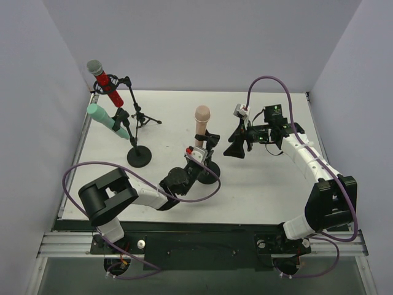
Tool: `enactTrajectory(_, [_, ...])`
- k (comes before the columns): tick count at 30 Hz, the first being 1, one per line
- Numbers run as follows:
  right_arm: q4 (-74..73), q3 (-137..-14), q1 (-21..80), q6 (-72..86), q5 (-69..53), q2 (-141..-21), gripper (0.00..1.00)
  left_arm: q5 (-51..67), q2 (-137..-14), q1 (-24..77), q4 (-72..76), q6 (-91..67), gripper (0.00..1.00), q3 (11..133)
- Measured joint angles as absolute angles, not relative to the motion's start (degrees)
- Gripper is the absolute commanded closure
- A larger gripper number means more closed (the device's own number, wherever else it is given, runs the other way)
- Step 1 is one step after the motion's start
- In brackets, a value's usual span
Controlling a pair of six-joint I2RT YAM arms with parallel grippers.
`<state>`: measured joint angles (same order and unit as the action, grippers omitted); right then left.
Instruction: Attach the microphones to the stand
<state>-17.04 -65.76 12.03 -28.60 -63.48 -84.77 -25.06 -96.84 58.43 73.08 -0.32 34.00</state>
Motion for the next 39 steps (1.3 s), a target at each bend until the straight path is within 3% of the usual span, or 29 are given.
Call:
enactTrajectory(9, [-17.1, -65.8, 12.0, -28.6, -63.5, -84.8, 0.26, -22.9, -92.8, 55.3, 69.1, 3.0, 1.00, 32.6])
enactTrajectory(16, [-17.2, -65.8, 12.0, -28.6, -63.8, -84.8, 0.26, -17.3, -83.8, 37.8, 62.4, 3.5, 1.00, 31.4])
enactTrajectory(21, [-17.4, -65.8, 12.0, -28.6, -63.9, -84.8, 0.26, -12.8, -84.6, 27.6, 61.8, 2.3, 1.00, 31.4])
enactTrajectory(29, [-17.4, -65.8, 12.0, -28.6, -63.9, -84.9, 0.26, -7.0, -90.5, 25.7, 63.2, 0.2, 0.99, 32.9])
enactTrajectory(35, [-17.4, -65.8, 12.0, -28.6, -64.0, -85.1, 0.26, -6.5, -90.5, 25.6, 64.0, -0.8, 0.52, 32.3])
enactTrajectory(39, [-17.4, -65.8, 12.0, -28.6, -63.9, -85.2, 0.26, -6.0, -87.4, 25.6, 62.7, -1.8, 0.41, 30.2])
